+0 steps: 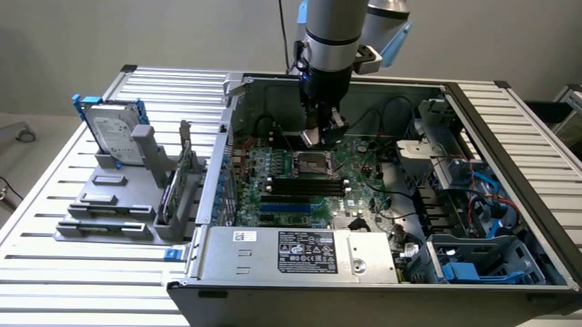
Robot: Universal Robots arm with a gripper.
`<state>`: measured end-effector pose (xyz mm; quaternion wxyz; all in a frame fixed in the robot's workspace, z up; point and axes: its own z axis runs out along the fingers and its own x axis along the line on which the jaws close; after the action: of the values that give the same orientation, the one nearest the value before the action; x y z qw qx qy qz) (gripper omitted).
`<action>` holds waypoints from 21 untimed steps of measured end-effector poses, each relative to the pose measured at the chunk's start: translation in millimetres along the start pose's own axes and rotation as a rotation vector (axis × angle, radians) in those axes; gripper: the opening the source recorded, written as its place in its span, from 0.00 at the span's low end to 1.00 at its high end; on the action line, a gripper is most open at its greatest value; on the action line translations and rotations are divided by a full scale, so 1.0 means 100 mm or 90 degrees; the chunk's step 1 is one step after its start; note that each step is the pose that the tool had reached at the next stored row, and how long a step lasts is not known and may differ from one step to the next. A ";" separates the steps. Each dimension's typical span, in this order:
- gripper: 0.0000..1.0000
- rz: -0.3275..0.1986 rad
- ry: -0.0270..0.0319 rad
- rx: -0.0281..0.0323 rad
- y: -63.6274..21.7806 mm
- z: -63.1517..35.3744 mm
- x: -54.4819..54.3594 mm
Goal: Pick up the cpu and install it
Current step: 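Place the cpu into insertion slot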
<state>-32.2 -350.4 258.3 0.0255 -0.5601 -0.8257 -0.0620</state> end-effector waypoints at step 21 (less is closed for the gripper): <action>0.55 0.167 -0.0128 -0.0186 -0.047 0.140 0.00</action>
<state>-36.2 -350.2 244.1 0.0170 -0.6640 -0.7448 -0.0646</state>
